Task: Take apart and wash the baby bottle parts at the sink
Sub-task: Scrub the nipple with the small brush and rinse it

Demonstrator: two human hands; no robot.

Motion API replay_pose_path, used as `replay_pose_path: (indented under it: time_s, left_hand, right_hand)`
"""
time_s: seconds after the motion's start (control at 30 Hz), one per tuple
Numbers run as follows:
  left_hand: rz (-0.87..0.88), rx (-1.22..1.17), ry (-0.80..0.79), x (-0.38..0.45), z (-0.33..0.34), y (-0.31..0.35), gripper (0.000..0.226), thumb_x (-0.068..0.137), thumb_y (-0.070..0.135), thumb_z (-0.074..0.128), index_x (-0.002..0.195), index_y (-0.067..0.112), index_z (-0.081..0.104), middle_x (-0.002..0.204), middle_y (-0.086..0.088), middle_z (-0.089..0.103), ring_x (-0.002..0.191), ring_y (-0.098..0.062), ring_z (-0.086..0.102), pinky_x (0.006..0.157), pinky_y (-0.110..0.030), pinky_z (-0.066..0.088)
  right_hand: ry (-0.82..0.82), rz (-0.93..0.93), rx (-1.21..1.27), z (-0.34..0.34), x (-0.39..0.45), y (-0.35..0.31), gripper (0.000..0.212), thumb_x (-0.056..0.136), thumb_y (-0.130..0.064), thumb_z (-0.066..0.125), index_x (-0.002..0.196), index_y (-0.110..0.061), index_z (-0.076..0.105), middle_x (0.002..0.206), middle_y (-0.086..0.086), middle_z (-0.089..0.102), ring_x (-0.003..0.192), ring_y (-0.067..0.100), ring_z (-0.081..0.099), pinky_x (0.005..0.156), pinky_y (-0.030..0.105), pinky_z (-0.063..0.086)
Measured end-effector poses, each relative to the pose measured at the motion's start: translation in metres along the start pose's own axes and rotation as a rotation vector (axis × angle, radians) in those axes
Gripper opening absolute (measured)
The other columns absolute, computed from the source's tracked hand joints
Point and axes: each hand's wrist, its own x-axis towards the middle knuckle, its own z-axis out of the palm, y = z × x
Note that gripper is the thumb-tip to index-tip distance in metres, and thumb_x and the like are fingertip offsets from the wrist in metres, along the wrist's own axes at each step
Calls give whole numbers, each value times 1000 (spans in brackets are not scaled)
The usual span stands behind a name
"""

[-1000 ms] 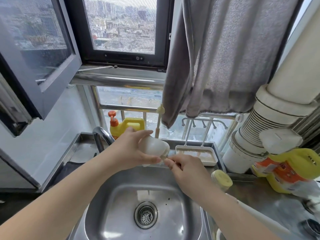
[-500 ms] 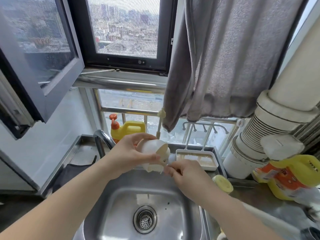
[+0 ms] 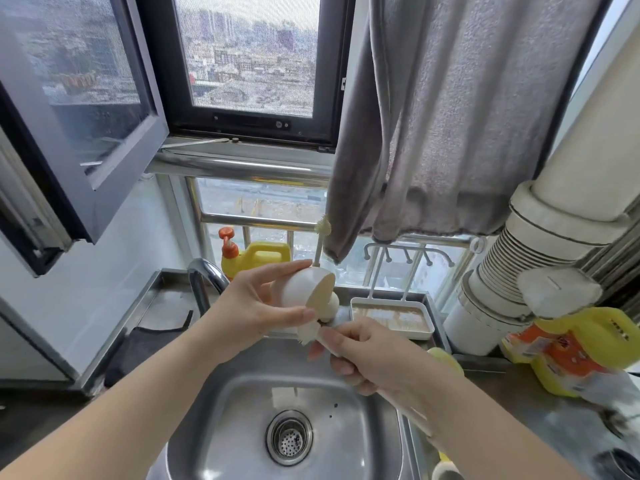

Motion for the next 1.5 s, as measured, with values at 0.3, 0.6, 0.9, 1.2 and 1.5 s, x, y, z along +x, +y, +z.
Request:
replay_pose_path:
  time_s: [0.3,0.6,0.9,1.2,1.5]
  left_hand:
    - [-4,-13,29,-6,5,3,53,57,13,85,106,25,69,94,1,73,86,-23,71,70,-29,59]
    - [75,-51,9,-10,5,0,62,53,24,89,112,25,69,101,1,70,90,-22,70,71,-33,59]
    - [32,81,-59,-8,9,-15,64,49,38,88,110,31,70,114,-2,67,99,-21,68,82,-36,57]
    - [73,99,-13,-2,6,-12,61,49,38,85,108,30,71,108,2,68,98,-20,67,78,-32,57]
    - [61,-108,-60,-1,4,-7,69,41,49,92,106,35,72,102,-2,71,94,-26,68,75,-38,58]
  right_hand:
    - [817,-352,-1419,-1,7,-4,18,81,-29,73,71,-22,60,63,-2,58,52,22,58,47,25,26]
    - [13,-4,-17,6,-1,-1,30,96,-42,48,79,-24,65,53,-5,39,45,9,30,43,19,25]
    - [444,-200,-820,-3,6,9,20,96,-33,50,93,-27,69,71,-6,60,68,14,55,60,31,38]
    - [394,-183,-662,6,9,10,23,97,-32,49,95,-21,70,66,-7,57,61,10,51,57,32,36]
    - [-54,23,136,5,4,10,29,95,-41,50,81,-24,69,55,-5,39,44,8,29,43,19,24]
